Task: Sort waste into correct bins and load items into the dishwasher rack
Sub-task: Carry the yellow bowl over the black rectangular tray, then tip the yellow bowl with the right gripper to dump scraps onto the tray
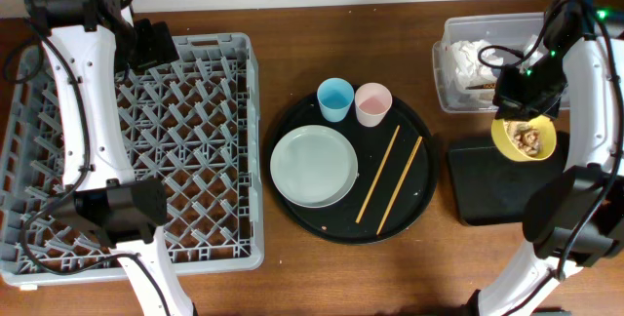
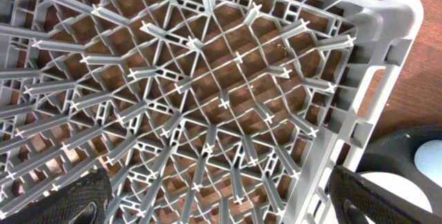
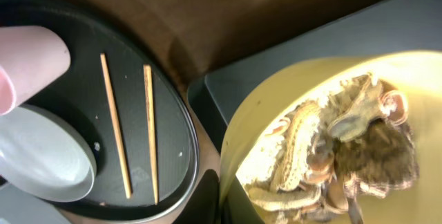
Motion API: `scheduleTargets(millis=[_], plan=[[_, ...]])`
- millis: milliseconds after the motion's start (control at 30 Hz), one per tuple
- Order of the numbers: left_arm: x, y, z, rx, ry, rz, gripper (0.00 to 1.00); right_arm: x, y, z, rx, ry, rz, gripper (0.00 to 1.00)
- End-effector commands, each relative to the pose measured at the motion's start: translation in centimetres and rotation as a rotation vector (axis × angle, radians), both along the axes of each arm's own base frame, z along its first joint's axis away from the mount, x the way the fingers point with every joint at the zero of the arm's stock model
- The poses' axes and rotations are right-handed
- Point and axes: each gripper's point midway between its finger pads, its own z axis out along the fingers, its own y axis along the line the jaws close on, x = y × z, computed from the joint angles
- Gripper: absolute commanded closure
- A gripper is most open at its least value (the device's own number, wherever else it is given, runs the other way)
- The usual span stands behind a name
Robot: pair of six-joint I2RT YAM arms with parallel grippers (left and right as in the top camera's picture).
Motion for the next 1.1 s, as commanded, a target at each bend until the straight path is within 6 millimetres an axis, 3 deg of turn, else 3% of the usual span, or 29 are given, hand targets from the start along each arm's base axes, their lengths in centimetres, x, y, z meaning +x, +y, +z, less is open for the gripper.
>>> scheduleTargets(millis=[0, 67, 167, 333, 633, 900, 1067], plan=[[0.0, 0.0, 0.8, -0.008, -0.026, 0.009, 0.01, -1.0, 0.2, -2.0, 0.08, 0.018, -0.002, 0.96], [0.0, 0.0, 0.8, -0.008, -0.026, 0.009, 0.01, -1.0, 0.9, -2.8, 0.184, -0.018, 0.033, 0.96], [0.0, 0.0, 0.8, -0.008, -0.025, 0.009, 0.01, -0.8, 1.6, -2.3, 0.335, -0.091, 0.067, 0.96], [0.0, 0.0, 0.8, -0.008, -0.026, 0.009, 0.01, -1.1, 0.9, -1.0, 0.504, -0.209, 0.066, 0.96], [0.0, 0.0, 0.8, -0.008, -0.026, 0.009, 0.0, -2.9, -2.9, -4.0, 0.762, -0.424, -0.173, 0.96], [0.0, 0.0, 0.8, -0.008, -0.026, 0.009, 0.01, -3.5, -6.6, -1.3, 0.889, -0.616, -0.336, 0.96], [0.0, 0.0, 0.8, -0.008, -0.025, 0.009, 0.01, -3.7, -7.6, -0.6, 0.915, -0.651, -0.381, 0.96]])
